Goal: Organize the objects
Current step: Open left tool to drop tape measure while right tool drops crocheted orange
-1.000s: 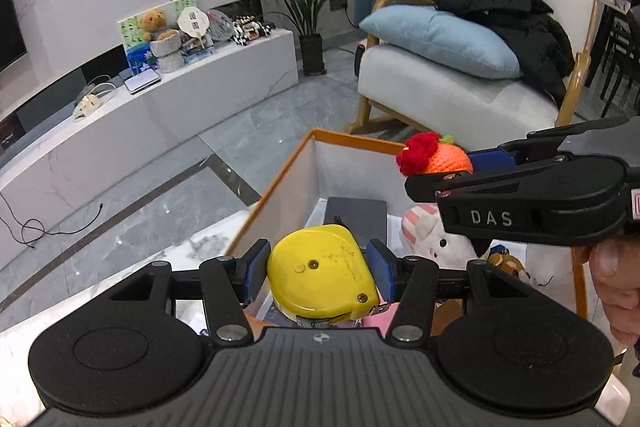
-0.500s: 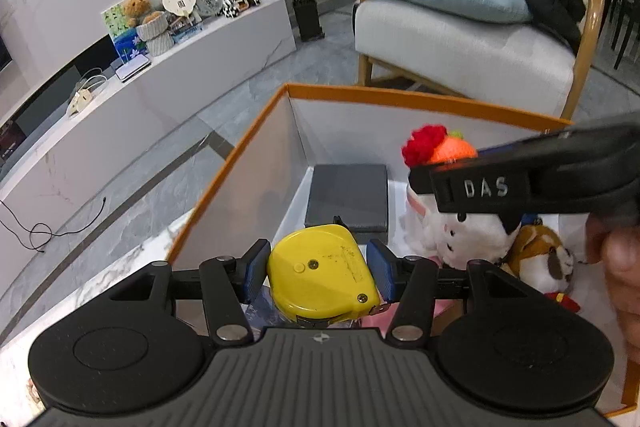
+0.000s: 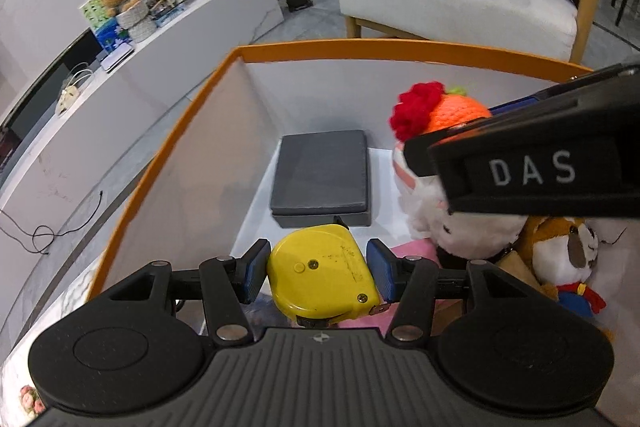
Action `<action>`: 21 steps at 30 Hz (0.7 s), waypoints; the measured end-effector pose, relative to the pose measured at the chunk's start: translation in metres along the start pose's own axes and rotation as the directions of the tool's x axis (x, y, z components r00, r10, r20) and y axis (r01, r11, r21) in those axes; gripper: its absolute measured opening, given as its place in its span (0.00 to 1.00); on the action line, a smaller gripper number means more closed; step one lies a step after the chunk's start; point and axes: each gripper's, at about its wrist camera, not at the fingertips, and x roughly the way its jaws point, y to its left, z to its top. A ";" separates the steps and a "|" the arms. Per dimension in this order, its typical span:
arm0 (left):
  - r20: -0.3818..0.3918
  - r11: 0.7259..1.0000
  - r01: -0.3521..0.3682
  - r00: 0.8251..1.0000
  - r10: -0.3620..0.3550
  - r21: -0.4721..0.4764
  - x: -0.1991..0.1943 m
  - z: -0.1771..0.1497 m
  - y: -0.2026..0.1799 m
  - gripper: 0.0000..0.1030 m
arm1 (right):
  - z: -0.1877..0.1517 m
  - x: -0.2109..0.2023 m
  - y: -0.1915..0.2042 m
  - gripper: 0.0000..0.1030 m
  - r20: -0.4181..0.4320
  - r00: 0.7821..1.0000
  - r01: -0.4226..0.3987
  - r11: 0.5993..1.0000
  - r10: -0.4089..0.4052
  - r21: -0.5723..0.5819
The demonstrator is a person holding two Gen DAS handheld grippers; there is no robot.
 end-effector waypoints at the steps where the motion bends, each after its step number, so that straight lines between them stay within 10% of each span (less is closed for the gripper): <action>1: 0.002 1.000 -0.004 1.000 0.004 0.003 0.001 0.001 -0.001 0.60 | 0.000 0.000 0.000 0.42 -0.003 1.000 0.001 1.000 -0.001 -0.003; 21: 0.057 0.999 0.033 0.998 -0.031 -0.041 -0.009 0.005 0.015 0.62 | 0.004 -0.004 0.026 0.46 0.019 0.998 0.062 0.996 -0.061 -0.064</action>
